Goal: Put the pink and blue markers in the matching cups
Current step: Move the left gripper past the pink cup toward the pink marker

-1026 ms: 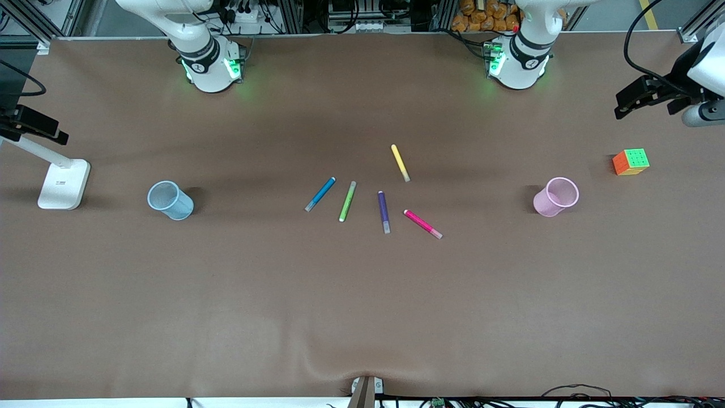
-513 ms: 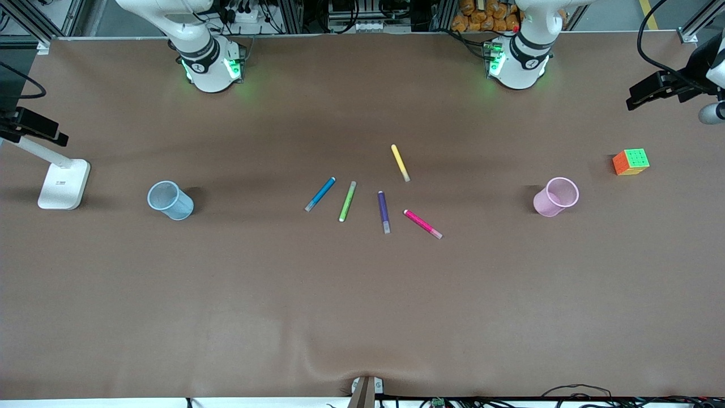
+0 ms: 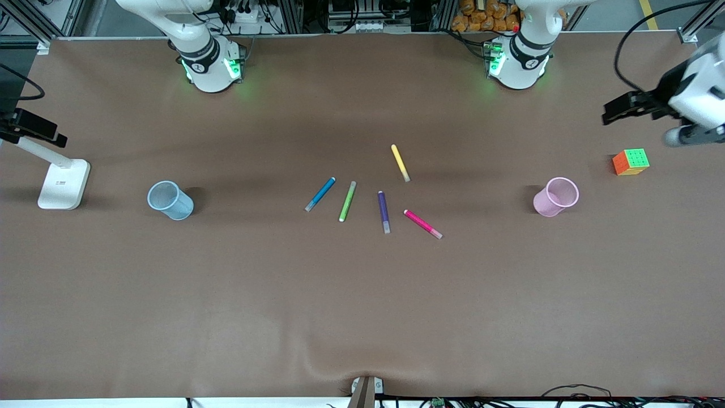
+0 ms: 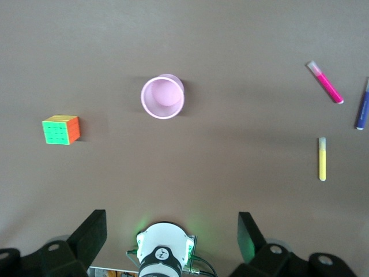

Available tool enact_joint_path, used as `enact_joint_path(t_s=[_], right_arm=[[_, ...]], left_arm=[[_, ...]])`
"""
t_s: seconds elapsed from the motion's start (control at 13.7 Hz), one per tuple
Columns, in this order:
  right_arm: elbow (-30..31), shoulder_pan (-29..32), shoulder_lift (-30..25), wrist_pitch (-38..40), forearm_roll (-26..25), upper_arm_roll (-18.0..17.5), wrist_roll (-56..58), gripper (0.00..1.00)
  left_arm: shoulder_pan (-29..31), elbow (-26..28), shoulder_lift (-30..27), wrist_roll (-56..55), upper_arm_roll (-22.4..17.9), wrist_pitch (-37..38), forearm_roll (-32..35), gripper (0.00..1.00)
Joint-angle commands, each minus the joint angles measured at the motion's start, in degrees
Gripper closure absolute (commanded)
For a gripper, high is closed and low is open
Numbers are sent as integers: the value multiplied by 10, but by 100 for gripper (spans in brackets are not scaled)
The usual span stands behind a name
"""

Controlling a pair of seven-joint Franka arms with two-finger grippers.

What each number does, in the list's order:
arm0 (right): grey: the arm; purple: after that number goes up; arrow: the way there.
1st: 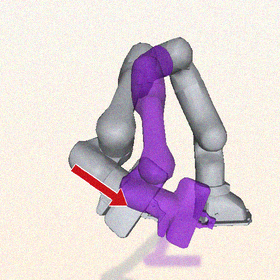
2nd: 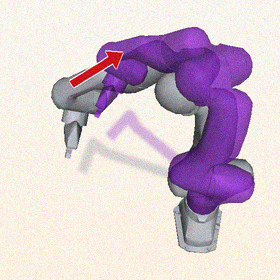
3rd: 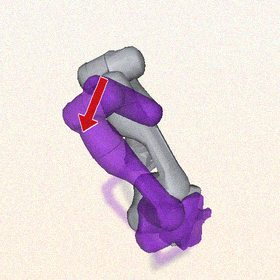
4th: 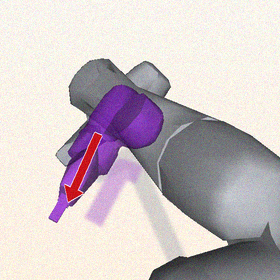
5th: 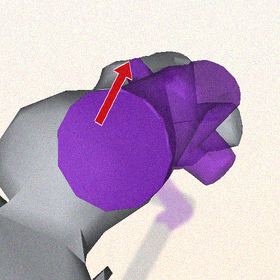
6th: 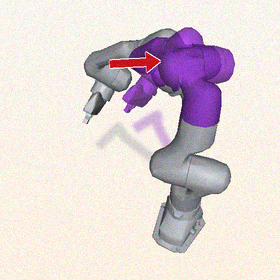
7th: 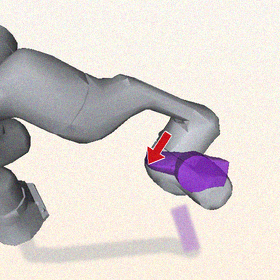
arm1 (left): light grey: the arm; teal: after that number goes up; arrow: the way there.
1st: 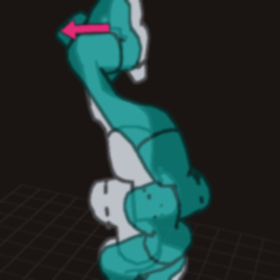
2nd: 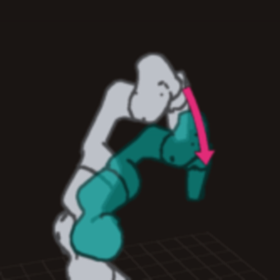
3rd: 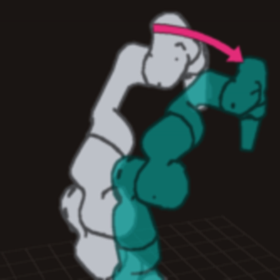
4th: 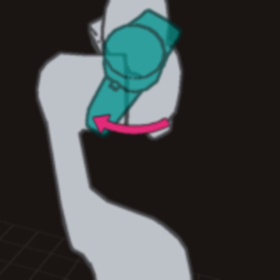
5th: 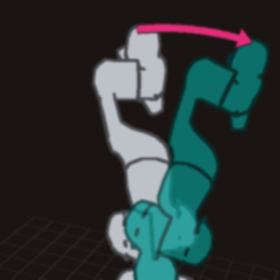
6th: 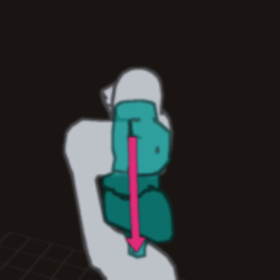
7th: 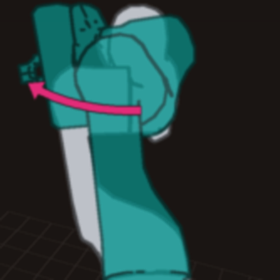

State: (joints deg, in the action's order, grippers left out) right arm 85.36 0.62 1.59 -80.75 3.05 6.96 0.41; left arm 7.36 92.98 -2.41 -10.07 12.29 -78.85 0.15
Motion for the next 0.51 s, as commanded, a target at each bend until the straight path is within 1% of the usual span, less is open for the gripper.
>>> enact_joint_path(t_s=[0.0, 0.22, 0.29, 0.37, 0.44], right_arm=[[-12, 6, 17, 0, -3, -5, -7, 0], [-12, 5, 17, 2, -2, -5, -9, 0], [-10, 6, 19, 1, -1, -5, -11, 0], [-11, 6, 43, 2, -1, -6, -6, 0], [-12, 3, 52, 2, -2, -6, -7, 0]], left_arm=[[-2, -13, 35, -14, 23, 3, -8, 0], [-2, -13, 83, -14, 57, 2, -12, 0], [-2, -12, 94, -15, 59, 2, -29, 0], [-2, -9, 102, -25, 58, 1, -50, 0], [-2, -8, 114, -48, 59, 2, -64, 0]])
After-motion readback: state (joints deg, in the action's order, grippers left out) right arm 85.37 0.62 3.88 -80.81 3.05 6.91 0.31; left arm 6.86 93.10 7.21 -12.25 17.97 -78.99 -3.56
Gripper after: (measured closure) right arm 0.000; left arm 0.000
